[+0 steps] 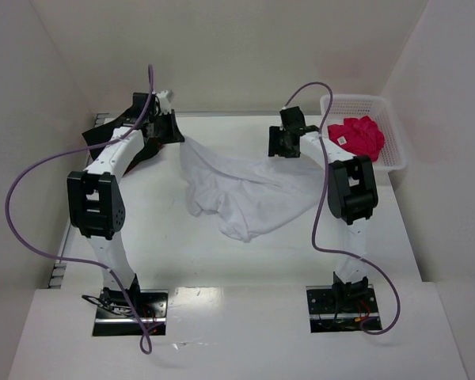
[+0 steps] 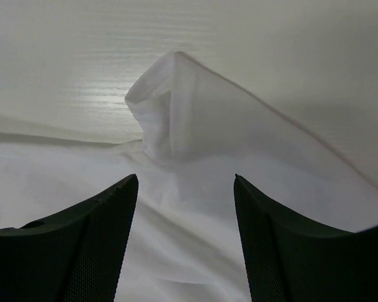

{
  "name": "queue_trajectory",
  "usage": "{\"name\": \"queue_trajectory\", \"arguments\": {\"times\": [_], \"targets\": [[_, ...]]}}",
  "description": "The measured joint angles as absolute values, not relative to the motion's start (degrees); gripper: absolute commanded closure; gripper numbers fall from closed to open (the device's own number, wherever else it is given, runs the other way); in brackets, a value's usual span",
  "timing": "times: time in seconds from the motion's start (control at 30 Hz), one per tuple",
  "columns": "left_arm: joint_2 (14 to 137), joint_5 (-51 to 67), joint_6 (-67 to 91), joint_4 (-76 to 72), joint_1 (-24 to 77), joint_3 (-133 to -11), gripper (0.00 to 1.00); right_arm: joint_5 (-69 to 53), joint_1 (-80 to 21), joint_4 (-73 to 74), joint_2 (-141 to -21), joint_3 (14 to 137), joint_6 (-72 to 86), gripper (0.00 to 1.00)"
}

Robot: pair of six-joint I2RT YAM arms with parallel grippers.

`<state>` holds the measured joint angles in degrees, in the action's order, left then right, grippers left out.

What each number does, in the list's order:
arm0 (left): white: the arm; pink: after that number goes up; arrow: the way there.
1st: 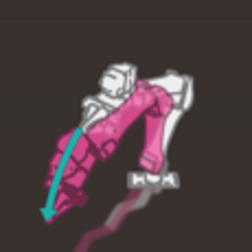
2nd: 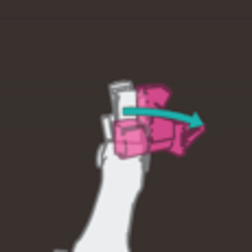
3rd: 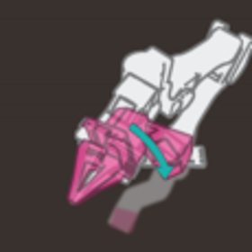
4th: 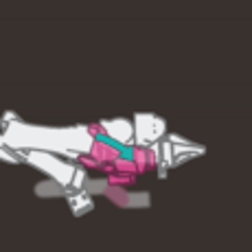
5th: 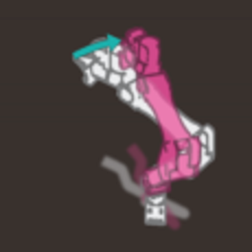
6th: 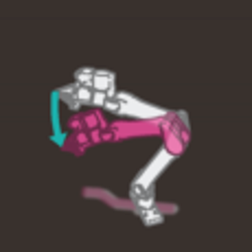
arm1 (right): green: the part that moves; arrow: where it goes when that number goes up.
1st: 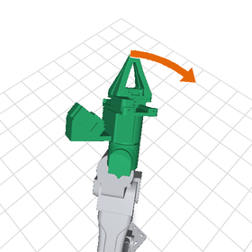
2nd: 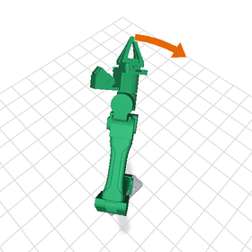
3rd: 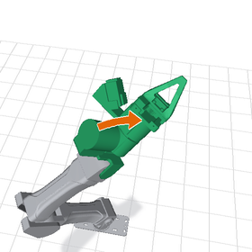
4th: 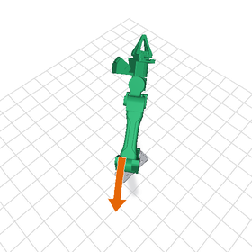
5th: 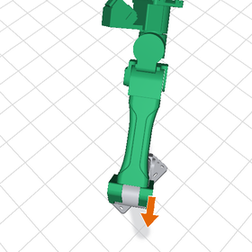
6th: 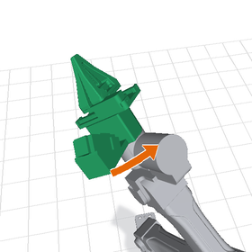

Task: Fold and stack the t-shirts
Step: Flatten out the tshirt

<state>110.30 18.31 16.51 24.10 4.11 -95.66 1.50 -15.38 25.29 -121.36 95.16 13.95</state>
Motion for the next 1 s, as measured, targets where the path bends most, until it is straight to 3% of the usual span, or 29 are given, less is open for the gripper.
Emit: {"name": "queue_trajectory", "arguments": {"times": [0.27,0.43,1.0], "targets": [[111.74,19.19,16.51,24.56,3.43,-95.66,1.00,4.51,-16.36,27.63,-123.03,96.06,12.45,0.31],[111.74,19.44,16.51,24.56,3.40,-95.66,1.00,6.83,-16.36,28.27,-123.07,96.05,12.08,0.37],[111.77,19.88,16.48,24.56,3.32,-95.66,1.00,7.00,-19.03,28.58,-125.42,96.05,11.86,0.34]]}}
